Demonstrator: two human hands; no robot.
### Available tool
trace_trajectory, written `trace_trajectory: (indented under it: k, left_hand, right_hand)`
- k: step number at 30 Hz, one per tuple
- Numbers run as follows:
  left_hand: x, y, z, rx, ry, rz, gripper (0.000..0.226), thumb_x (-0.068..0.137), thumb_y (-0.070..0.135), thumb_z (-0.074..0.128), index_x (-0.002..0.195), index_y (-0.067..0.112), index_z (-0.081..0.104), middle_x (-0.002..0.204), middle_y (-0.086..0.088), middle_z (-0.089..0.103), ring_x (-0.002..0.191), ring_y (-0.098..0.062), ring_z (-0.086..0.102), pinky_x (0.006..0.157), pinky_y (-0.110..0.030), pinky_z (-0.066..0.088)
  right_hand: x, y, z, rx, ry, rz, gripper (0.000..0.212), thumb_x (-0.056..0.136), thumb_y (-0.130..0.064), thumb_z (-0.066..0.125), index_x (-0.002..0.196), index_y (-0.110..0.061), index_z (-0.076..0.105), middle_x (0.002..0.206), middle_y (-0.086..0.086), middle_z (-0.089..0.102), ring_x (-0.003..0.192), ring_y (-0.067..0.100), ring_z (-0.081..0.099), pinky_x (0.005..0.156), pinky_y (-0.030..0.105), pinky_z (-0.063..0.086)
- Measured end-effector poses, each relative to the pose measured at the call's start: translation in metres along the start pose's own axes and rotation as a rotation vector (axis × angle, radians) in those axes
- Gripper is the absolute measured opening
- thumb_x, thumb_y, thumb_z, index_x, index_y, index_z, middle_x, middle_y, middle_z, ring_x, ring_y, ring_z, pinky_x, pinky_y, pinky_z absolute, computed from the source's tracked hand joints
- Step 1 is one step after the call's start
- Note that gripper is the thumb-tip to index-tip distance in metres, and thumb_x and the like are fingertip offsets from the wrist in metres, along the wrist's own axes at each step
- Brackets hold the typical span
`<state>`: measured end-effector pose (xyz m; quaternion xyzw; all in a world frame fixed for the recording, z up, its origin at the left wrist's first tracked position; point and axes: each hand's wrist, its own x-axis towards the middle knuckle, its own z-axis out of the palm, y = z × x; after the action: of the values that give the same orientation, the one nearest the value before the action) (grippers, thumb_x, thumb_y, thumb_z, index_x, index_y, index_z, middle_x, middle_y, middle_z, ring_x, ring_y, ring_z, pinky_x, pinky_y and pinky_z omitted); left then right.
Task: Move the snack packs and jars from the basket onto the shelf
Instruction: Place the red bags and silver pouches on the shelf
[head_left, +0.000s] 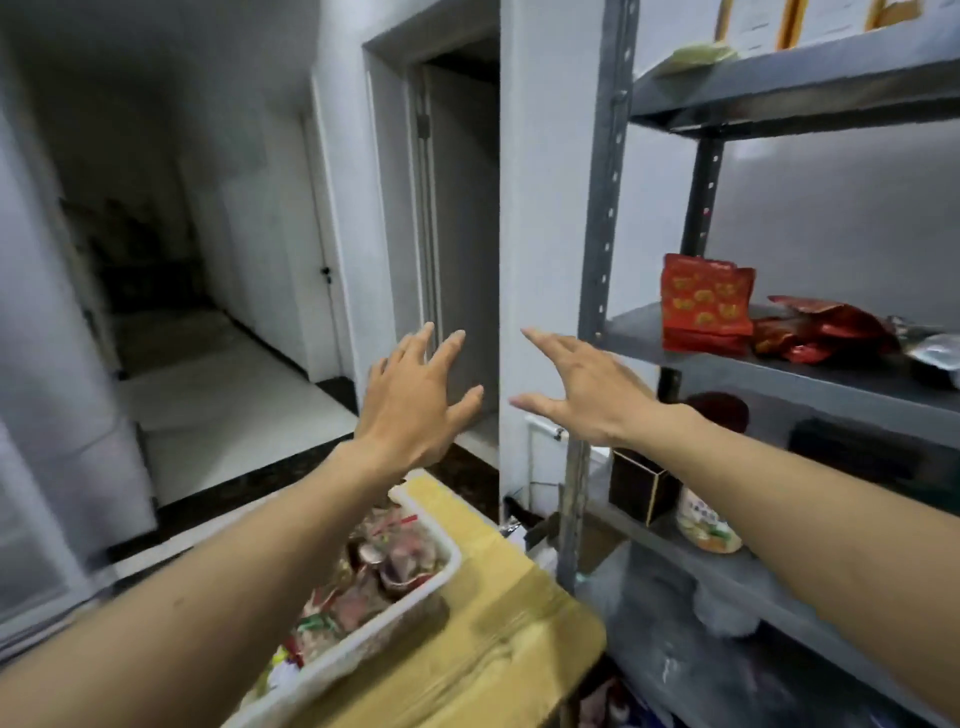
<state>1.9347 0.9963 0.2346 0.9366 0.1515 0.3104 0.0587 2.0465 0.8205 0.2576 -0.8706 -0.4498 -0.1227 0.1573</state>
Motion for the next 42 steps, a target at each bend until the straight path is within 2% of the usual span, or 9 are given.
trace_trajectory:
  k: [12, 19, 23, 29, 32, 34, 36, 38, 42]
  left_hand:
    - [-0.078, -0.222, -0.016, -0.065, -0.026, -0.6, 0.064, 0.092, 0.044, 0.054, 0.149, 0.025, 0.03, 0.148, -0.01, 0.039, 0.136, -0.027, 0.036, 0.11, -0.039, 0.03]
    - [-0.109, -0.302, 0.036, -0.122, -0.154, -0.865, 0.065, 0.088, 0.04, 0.061, 0.146, 0.024, 0.037, 0.141, -0.011, 0.05, 0.126, -0.027, 0.048, 0.104, -0.035, 0.039]
    - [-0.121, -0.354, 0.073, -0.123, -0.338, -0.929, 0.055, 0.089, 0.039, 0.059, 0.139, 0.019, 0.047, 0.138, -0.009, 0.053, 0.116, -0.023, 0.055, 0.094, -0.026, 0.04]
    - [-0.127, -0.446, 0.137, 0.108, -0.641, -0.866, 0.043, 0.091, 0.046, 0.055, 0.121, 0.014, 0.059, 0.121, -0.014, 0.064, 0.115, -0.034, 0.054, 0.09, -0.037, 0.048]
    - [-0.13, -0.475, 0.169, 0.234, -0.754, -0.75, 0.044, 0.095, 0.048, 0.045, 0.122, 0.014, 0.053, 0.121, -0.016, 0.062, 0.116, -0.036, 0.051, 0.089, -0.038, 0.041]
    - [-0.134, -0.486, 0.188, 0.269, -0.815, -0.685, 0.043, 0.093, 0.045, 0.048, 0.123, 0.014, 0.05, 0.12, -0.015, 0.063, 0.115, -0.035, 0.053, 0.091, -0.037, 0.04]
    - [-0.138, -0.492, 0.2, 0.261, -0.846, -0.666, 0.05, 0.085, 0.04, 0.061, 0.125, 0.014, 0.048, 0.117, -0.013, 0.065, 0.113, -0.033, 0.058, 0.092, -0.034, 0.04]
    - [-0.14, -0.498, 0.21, 0.216, -0.852, -0.689, 0.057, 0.079, 0.037, 0.069, 0.126, 0.013, 0.046, 0.115, -0.011, 0.066, 0.111, -0.031, 0.06, 0.091, -0.033, 0.04]
    - [-0.138, -0.51, 0.217, -0.078, -0.734, -0.859, 0.041, 0.075, 0.033, 0.075, 0.107, 0.014, 0.059, 0.111, -0.008, 0.067, 0.104, -0.026, 0.062, 0.078, -0.029, 0.045]
  right_hand:
    - [0.117, -0.159, 0.173, 0.283, -0.282, -0.273, 0.082, 0.089, -0.056, 0.058, 0.154, -0.031, 0.014, 0.155, 0.005, 0.034, 0.141, 0.028, 0.032, 0.11, 0.043, 0.035]
    - [0.177, -0.199, 0.288, 0.51, -0.498, -0.162, 0.082, 0.086, -0.045, 0.067, 0.152, -0.023, 0.022, 0.148, 0.013, 0.043, 0.136, 0.03, 0.041, 0.109, 0.042, 0.038]
    - [0.204, -0.215, 0.358, 0.603, -0.567, 0.001, 0.081, 0.082, -0.038, 0.074, 0.148, -0.019, 0.031, 0.14, 0.014, 0.05, 0.129, 0.032, 0.047, 0.104, 0.046, 0.043]
    - [0.245, -0.221, 0.469, 0.629, -0.635, 0.202, 0.08, 0.077, -0.034, 0.079, 0.142, -0.017, 0.037, 0.139, 0.016, 0.051, 0.127, 0.035, 0.049, 0.101, 0.051, 0.045]
    - [0.256, -0.226, 0.497, 0.566, -0.639, 0.267, 0.071, 0.082, -0.029, 0.076, 0.139, -0.006, 0.041, 0.135, 0.017, 0.054, 0.127, 0.033, 0.05, 0.102, 0.043, 0.044]
    - [0.261, -0.228, 0.513, 0.499, -0.676, 0.287, 0.053, 0.085, -0.028, 0.073, 0.127, -0.005, 0.051, 0.122, 0.015, 0.061, 0.118, 0.031, 0.056, 0.09, 0.033, 0.046]
    - [0.265, -0.231, 0.525, 0.473, -0.706, 0.284, 0.037, 0.082, -0.028, 0.075, 0.11, -0.01, 0.058, 0.106, 0.008, 0.065, 0.106, 0.028, 0.061, 0.078, 0.03, 0.045]
    - [0.267, -0.232, 0.538, 0.492, -0.699, 0.289, 0.037, 0.077, -0.024, 0.08, 0.1, -0.012, 0.053, 0.098, 0.007, 0.066, 0.099, 0.028, 0.063, 0.083, 0.037, 0.05]
    - [0.271, -0.231, 0.546, 0.557, -0.658, 0.347, 0.059, 0.073, -0.013, 0.084, 0.111, -0.013, 0.039, 0.099, 0.0, 0.055, 0.102, 0.022, 0.055, 0.088, 0.034, 0.046]
